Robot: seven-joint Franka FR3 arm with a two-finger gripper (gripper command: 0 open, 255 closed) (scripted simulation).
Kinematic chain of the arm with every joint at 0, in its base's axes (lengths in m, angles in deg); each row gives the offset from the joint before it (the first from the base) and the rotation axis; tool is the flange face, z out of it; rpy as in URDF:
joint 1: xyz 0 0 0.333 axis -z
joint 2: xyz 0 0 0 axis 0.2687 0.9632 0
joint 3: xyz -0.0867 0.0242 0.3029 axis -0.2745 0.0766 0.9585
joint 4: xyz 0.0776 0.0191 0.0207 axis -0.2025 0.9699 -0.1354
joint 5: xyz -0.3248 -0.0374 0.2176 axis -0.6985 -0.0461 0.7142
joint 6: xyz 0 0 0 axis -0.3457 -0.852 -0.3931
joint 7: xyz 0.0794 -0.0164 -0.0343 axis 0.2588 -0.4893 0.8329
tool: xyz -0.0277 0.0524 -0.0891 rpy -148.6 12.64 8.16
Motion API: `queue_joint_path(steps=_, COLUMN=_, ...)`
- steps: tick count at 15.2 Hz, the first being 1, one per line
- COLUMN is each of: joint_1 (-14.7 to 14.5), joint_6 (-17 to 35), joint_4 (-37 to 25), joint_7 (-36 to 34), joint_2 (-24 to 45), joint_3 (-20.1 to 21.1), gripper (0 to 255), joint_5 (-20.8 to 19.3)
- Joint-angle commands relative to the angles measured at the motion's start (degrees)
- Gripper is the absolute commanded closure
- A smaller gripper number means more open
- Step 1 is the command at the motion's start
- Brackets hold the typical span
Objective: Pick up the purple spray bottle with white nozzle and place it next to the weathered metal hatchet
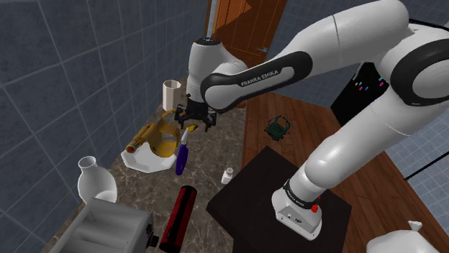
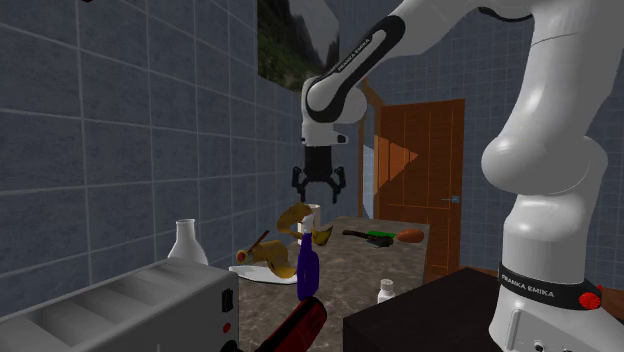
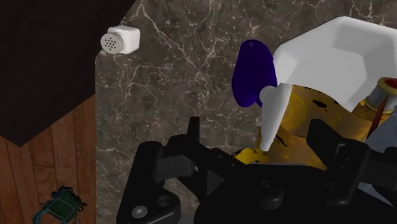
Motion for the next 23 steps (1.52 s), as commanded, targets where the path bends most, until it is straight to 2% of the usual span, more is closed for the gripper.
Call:
queue_joint_path(steps=1, joint_1=0.39, joint_6=1.84, joint_4=-2.45, joint_7=-5.61, joint_2=5.16, joint_3=1.47, gripper=0, joint_5=-2.54)
queue_joint_path(steps=3, joint_1=0.34, joint_6=3.11, joint_4=-4.66, joint_7=-10.09, joint_2=9.54, joint_3=2.07, gripper=0, joint_5=-5.12)
queue_joint_path(steps=10, joint_1=0.01, joint_6=8.24, joint_4=-3.11, joint_7=-12.63, joint_2=13.85, joint_3=1.49, gripper=0, joint_5=-8.71)
queue_joint_path(steps=18, joint_1=-0.03, joint_6=8.64, joint_4=-3.02, joint_7=-12.86, joint_2=14.22, joint_3=1.42, gripper=0, joint_5=-9.04)
queue_joint_path(steps=19, joint_1=-0.03, joint_6=8.64, joint_4=-3.02, joint_7=-12.86, joint_2=14.22, joint_3=1.42, gripper=255, joint_5=-9.04)
queue_joint_path(steps=23, joint_1=-0.03, joint_6=8.64, joint_4=-3.02, joint_7=-12.86, joint_2=14.22, joint_3=1.42, gripper=255, joint_5=-9.04)
